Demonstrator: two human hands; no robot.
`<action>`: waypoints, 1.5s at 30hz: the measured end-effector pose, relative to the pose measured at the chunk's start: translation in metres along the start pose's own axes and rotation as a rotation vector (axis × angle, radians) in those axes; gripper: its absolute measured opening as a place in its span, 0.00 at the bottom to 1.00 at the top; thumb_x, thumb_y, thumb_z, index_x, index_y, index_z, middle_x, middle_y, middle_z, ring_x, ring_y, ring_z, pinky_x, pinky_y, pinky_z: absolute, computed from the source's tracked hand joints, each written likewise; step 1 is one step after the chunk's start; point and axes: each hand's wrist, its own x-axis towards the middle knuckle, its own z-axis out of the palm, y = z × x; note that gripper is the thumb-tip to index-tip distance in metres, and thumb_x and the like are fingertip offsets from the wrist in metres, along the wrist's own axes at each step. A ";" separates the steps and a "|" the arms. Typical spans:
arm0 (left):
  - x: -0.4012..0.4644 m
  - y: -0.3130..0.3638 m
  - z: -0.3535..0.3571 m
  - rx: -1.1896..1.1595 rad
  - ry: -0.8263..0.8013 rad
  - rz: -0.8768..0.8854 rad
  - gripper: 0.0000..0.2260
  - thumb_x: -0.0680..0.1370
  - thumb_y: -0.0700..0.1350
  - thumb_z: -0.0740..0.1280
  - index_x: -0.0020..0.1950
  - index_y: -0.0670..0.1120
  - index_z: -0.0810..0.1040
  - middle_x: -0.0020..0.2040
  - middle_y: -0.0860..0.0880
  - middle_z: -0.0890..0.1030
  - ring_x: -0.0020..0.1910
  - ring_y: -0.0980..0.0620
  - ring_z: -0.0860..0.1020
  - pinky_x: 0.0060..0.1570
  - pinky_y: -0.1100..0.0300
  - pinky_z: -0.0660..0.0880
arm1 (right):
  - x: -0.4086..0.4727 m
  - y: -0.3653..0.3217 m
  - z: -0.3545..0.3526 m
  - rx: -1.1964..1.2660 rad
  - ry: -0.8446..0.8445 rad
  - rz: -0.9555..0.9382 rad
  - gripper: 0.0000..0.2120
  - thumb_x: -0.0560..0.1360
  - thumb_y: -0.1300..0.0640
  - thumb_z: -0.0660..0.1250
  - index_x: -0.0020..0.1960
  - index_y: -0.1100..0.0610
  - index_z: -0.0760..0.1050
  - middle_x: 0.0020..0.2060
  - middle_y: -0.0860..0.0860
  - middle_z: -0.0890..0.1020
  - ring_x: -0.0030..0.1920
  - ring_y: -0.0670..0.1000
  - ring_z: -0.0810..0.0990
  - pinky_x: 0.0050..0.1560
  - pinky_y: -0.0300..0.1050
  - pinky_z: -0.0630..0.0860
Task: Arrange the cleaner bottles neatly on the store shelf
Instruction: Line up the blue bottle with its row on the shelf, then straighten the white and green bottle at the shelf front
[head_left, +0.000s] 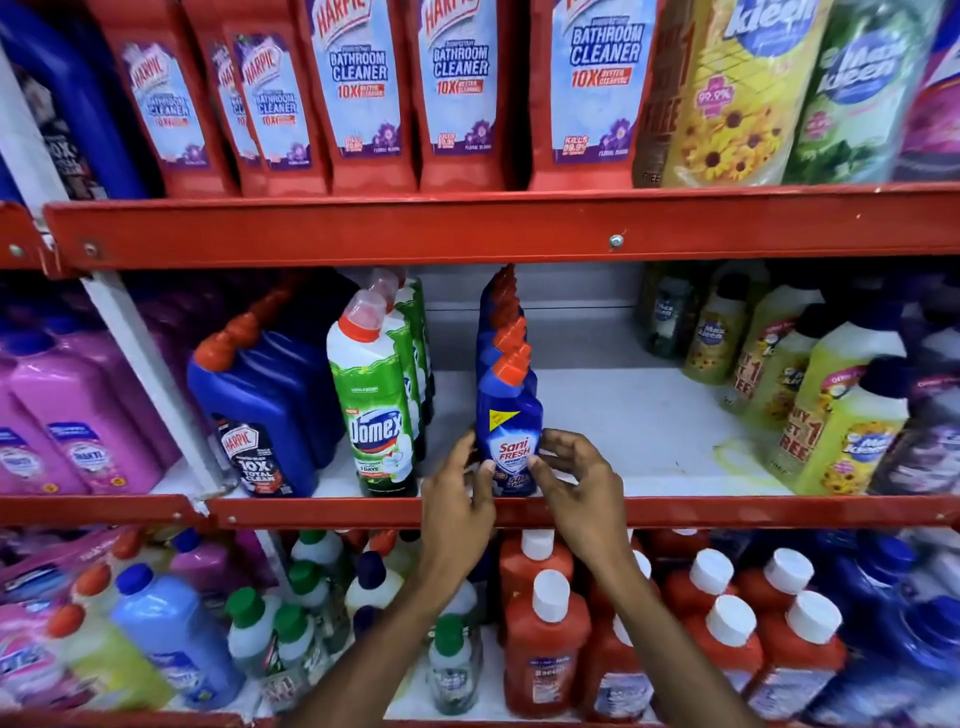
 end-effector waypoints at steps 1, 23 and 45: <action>-0.001 0.001 -0.001 -0.017 -0.001 -0.014 0.20 0.84 0.42 0.64 0.76 0.43 0.71 0.68 0.47 0.81 0.62 0.56 0.80 0.55 0.80 0.73 | -0.001 -0.002 -0.001 0.021 0.000 0.013 0.16 0.79 0.58 0.70 0.66 0.56 0.77 0.56 0.47 0.84 0.55 0.40 0.83 0.47 0.27 0.79; 0.016 0.009 0.020 -0.601 -0.201 -0.352 0.40 0.76 0.74 0.51 0.77 0.47 0.71 0.71 0.45 0.81 0.67 0.53 0.82 0.65 0.59 0.80 | 0.014 0.007 0.023 0.290 -0.288 0.261 0.23 0.86 0.46 0.48 0.76 0.51 0.69 0.67 0.49 0.81 0.66 0.45 0.81 0.69 0.44 0.75; -0.027 0.014 -0.038 -0.203 0.084 -0.060 0.24 0.79 0.60 0.64 0.73 0.53 0.75 0.72 0.55 0.78 0.72 0.59 0.75 0.71 0.55 0.74 | -0.024 -0.028 0.021 0.339 0.494 -0.126 0.16 0.78 0.50 0.56 0.56 0.56 0.79 0.51 0.52 0.84 0.52 0.47 0.82 0.54 0.37 0.79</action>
